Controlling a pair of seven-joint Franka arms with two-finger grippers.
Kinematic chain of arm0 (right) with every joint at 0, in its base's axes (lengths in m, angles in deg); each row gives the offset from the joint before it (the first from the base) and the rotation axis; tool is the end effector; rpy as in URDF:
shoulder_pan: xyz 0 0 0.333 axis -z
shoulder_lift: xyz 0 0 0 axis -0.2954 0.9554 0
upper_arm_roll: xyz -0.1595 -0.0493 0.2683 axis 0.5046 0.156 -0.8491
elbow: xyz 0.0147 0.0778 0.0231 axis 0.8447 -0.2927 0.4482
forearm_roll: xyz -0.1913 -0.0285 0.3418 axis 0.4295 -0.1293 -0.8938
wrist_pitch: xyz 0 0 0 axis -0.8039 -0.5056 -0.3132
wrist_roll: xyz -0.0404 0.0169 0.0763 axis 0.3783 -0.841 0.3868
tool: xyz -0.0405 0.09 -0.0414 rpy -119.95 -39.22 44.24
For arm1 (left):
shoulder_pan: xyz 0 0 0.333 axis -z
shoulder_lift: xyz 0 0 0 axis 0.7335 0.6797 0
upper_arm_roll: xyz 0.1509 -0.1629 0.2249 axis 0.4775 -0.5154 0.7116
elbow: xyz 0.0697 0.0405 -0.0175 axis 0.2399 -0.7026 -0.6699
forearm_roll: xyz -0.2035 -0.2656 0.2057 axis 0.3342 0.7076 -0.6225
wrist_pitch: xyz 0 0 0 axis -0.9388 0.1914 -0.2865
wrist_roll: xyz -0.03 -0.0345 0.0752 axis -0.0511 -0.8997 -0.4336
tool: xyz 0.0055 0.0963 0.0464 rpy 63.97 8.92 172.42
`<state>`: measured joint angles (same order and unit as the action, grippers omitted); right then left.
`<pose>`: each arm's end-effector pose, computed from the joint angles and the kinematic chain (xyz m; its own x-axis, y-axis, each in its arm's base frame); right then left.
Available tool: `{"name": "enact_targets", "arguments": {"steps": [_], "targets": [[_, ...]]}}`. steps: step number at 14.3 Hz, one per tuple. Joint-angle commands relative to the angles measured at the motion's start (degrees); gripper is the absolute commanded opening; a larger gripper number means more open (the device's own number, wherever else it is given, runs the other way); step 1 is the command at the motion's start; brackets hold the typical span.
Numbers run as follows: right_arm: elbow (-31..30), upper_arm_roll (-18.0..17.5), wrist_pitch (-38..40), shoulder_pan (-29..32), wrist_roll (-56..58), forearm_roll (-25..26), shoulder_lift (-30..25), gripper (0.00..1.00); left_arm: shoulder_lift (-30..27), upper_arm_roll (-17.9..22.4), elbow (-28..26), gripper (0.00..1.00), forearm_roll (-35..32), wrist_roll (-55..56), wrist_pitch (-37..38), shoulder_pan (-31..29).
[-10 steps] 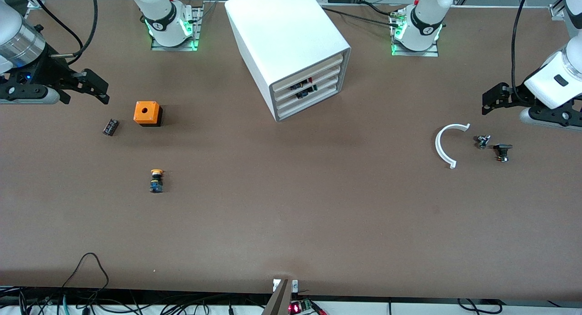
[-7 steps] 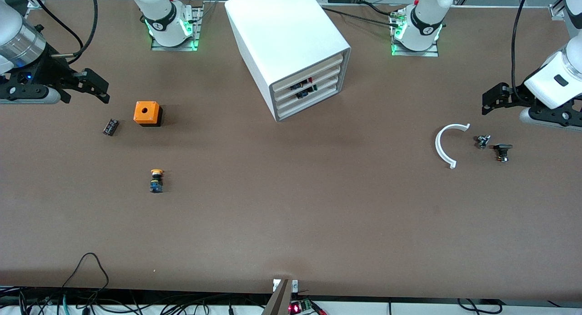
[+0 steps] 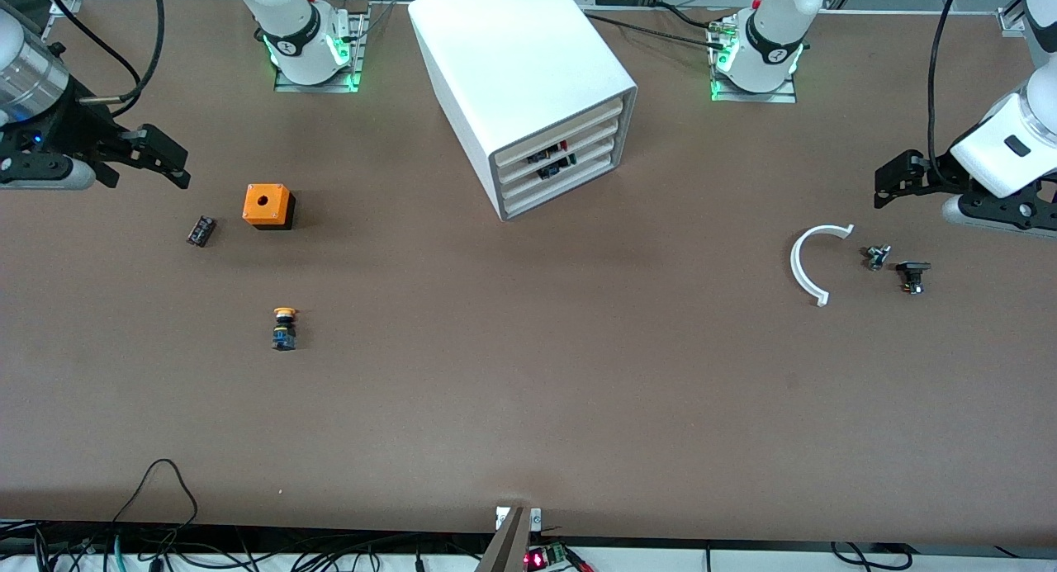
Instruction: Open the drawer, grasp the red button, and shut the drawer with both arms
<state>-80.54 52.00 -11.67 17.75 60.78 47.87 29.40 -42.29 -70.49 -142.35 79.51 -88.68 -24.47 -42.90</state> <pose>0.5479 0.0538 0.5958 0.9993 -0.0051 0.0381 -0.0051 -1.0000 0.0014 0.5666 -0.0218 0.5816 0.9842 -0.1676 -0.0572 -0.1684 -0.9857 -0.0088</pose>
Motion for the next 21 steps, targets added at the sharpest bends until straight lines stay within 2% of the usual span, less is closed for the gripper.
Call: {"name": "enact_targets", "arguments": {"steps": [1,4,7,10,14,16,18,21], "targets": [[1.4,-0.6,1.2,-0.4,0.6,-0.4,2.7,1.0,-0.1,-0.3,-0.2,1.0,1.6,-1.5,5.5,1.6],[1.4,-0.6,0.5,-0.7,0.8,-0.9,6.5,1.0,1.5,-3.2,-0.4,1.0,3.2,-1.6,7.1,2.4],[2.2,-0.6,-1.9,-1.3,0.3,-1.1,10.1,1.0,3.6,-3.6,-1.7,1.0,16.1,-3.1,7.3,1.7],[11.0,-0.6,-2.1,-4.3,0.2,-0.7,17.8,1.0,6.2,-3.6,-2.4,0.99,27.5,-3.8,7.2,1.5],[20.9,-0.5,-0.4,-6.0,-0.4,-0.5,24.8,1.0,10.6,-3.7,-3.9,0.99,37.2,-10.4,6.6,1.9],[24.7,-0.5,1.3,-7.0,-3.1,-0.4,27.1,1.0,11.9,-3.8,-7.6,0.99,44.1,-13.7,5.1,2.0],[27.8,-0.5,3.4,-7.9,-5.7,-0.4,28.6,1.0,12.6,-3.8,-14.3,0.99,51.9,-22.9,0.7,2.1],[28.0,-0.5,3.5,-10.1,-14.7,-0.6,28.6,1.0,12.9,-4.8,-22.9,0.99,60.7,-31.6,-3.5,2.2]]}}
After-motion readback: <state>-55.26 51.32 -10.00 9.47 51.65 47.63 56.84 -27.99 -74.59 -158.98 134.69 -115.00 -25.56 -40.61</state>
